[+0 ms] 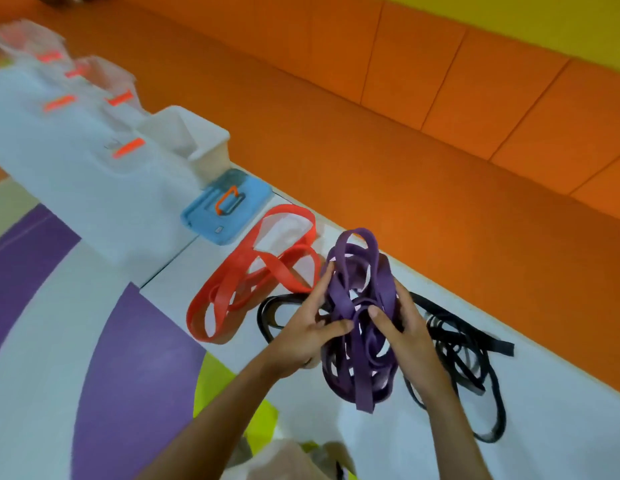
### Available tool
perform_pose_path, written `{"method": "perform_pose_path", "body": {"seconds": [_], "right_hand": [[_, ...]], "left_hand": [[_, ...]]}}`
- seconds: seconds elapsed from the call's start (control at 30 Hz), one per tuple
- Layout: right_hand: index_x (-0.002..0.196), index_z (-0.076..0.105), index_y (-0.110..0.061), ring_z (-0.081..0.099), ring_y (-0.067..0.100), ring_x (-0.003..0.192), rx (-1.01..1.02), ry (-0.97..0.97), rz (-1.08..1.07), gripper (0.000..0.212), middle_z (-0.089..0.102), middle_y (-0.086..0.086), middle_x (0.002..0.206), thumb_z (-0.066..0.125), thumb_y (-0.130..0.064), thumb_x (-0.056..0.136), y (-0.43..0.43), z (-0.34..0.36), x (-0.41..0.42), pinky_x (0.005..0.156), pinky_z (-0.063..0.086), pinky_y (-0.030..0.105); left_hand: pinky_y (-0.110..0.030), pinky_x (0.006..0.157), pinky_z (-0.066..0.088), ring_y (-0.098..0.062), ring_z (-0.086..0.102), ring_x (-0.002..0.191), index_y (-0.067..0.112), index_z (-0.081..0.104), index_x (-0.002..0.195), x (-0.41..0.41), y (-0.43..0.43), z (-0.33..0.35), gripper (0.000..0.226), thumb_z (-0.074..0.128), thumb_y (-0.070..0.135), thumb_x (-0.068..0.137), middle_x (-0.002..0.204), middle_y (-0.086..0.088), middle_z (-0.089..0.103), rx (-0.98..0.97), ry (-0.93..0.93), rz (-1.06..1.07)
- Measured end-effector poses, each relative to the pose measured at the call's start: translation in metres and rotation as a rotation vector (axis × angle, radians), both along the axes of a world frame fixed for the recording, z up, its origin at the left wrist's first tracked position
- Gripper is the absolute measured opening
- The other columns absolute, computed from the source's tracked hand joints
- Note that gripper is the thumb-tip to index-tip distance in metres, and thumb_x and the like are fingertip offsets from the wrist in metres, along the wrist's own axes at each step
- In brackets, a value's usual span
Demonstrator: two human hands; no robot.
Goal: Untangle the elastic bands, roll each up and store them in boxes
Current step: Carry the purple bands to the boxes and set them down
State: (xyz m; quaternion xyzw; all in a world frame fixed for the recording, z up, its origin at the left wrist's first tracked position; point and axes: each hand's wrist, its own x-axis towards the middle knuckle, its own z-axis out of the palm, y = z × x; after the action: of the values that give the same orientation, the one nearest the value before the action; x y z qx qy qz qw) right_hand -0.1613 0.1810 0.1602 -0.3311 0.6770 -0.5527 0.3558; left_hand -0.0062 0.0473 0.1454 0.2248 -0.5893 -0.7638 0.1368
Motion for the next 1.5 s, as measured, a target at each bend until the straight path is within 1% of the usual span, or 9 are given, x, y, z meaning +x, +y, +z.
{"method": "perform_pose_path", "body": {"seconds": [0.2, 0.3, 0.43, 0.57, 0.7, 0.87, 1.13, 1.37, 1.5], "right_hand": [[0.154, 0.044, -0.044, 0.063, 0.021, 0.133, -0.081, -0.001, 0.064, 0.057, 0.064, -0.003, 0.145, 0.064, -0.038, 0.102, -0.103, 0.032, 0.077, 0.109, 0.052, 0.052], [0.156, 0.037, -0.051, 0.061, 0.019, 0.135, -0.087, -0.036, 0.076, 0.068, 0.062, -0.006, 0.149, 0.069, -0.048, 0.097, -0.162, 0.032, 0.132, 0.110, 0.053, 0.047], [0.156, 0.037, -0.053, 0.059, 0.015, 0.138, -0.085, -0.057, 0.154, 0.066, 0.060, -0.010, 0.150, 0.070, -0.041, 0.099, -0.240, 0.026, 0.206, 0.116, 0.045, 0.053], [0.157, 0.039, -0.042, 0.056, 0.016, 0.141, -0.083, -0.088, 0.240, 0.069, 0.059, -0.007, 0.152, 0.072, -0.035, 0.097, -0.309, 0.019, 0.275, 0.120, 0.040, 0.054], [0.154, 0.044, -0.035, 0.059, 0.019, 0.137, -0.066, -0.112, 0.352, 0.064, 0.063, 0.000, 0.149, 0.068, -0.027, 0.095, -0.376, 0.008, 0.333, 0.118, 0.044, 0.049], [0.153, 0.044, -0.037, 0.061, 0.014, 0.136, -0.026, -0.127, 0.445, 0.062, 0.065, -0.006, 0.146, 0.069, -0.029, 0.097, -0.455, -0.007, 0.393, 0.111, 0.050, 0.033], [0.158, 0.041, -0.037, 0.053, 0.004, 0.140, 0.004, -0.073, 0.507, 0.079, 0.057, -0.016, 0.152, 0.067, -0.054, 0.086, -0.612, -0.018, 0.451, 0.120, 0.043, 0.046], [0.158, 0.042, -0.037, 0.057, 0.006, 0.137, -0.011, -0.135, 0.451, 0.064, 0.061, -0.018, 0.147, 0.068, -0.036, 0.099, -0.744, -0.018, 0.487, 0.118, 0.045, 0.046], [0.157, 0.043, -0.035, 0.058, -0.003, 0.133, -0.039, -0.160, 0.381, 0.058, 0.061, -0.030, 0.141, 0.061, -0.017, 0.105, -0.802, -0.013, 0.503, 0.110, 0.050, 0.026]], "left_hand": [[-0.034, 0.115, 0.048, -0.014, 0.047, 0.149, 0.046, 0.003, 0.167, 0.082, -0.088, 0.028, 0.098, 0.072, 0.018, 0.102, 0.166, 0.016, 0.042, -0.105, 0.128, 0.105], [-0.044, 0.115, 0.048, -0.021, 0.050, 0.148, 0.045, 0.015, 0.166, 0.137, -0.133, 0.032, 0.091, 0.071, 0.013, 0.102, 0.162, 0.008, 0.048, -0.091, 0.153, 0.244], [-0.034, 0.106, 0.056, -0.019, 0.060, 0.139, 0.048, 0.026, 0.162, 0.219, -0.187, 0.034, 0.082, 0.069, 0.011, 0.103, 0.154, 0.014, 0.056, -0.107, 0.127, 0.401], [-0.039, 0.108, 0.055, -0.021, 0.060, 0.139, 0.051, 0.016, 0.163, 0.294, -0.232, 0.029, 0.089, 0.066, 0.007, 0.104, 0.154, 0.011, 0.057, -0.082, 0.130, 0.510], [-0.025, 0.101, 0.055, -0.008, 0.058, 0.139, 0.053, -0.009, 0.161, 0.353, -0.271, 0.018, 0.106, 0.066, 0.005, 0.103, 0.166, 0.010, 0.041, -0.060, 0.111, 0.666], [-0.044, 0.117, 0.048, -0.005, 0.044, 0.150, 0.059, -0.023, 0.156, 0.414, -0.332, 0.001, 0.123, 0.079, 0.029, 0.094, 0.173, 0.008, 0.027, 0.028, 0.024, 0.825], [-0.056, 0.114, 0.049, -0.023, 0.057, 0.142, 0.043, 0.011, 0.166, 0.469, -0.472, -0.005, 0.097, 0.073, 0.008, 0.100, 0.159, 0.008, 0.053, -0.038, -0.035, 0.896], [-0.032, 0.101, 0.058, -0.011, 0.060, 0.138, 0.055, 0.010, 0.163, 0.504, -0.613, 0.011, 0.103, 0.077, 0.013, 0.097, 0.158, 0.019, 0.050, -0.045, -0.054, 0.833], [-0.026, 0.099, 0.057, -0.007, 0.058, 0.139, 0.057, 0.008, 0.161, 0.518, -0.681, 0.014, 0.103, 0.077, 0.015, 0.097, 0.156, 0.029, 0.049, -0.053, -0.039, 0.771]]}}
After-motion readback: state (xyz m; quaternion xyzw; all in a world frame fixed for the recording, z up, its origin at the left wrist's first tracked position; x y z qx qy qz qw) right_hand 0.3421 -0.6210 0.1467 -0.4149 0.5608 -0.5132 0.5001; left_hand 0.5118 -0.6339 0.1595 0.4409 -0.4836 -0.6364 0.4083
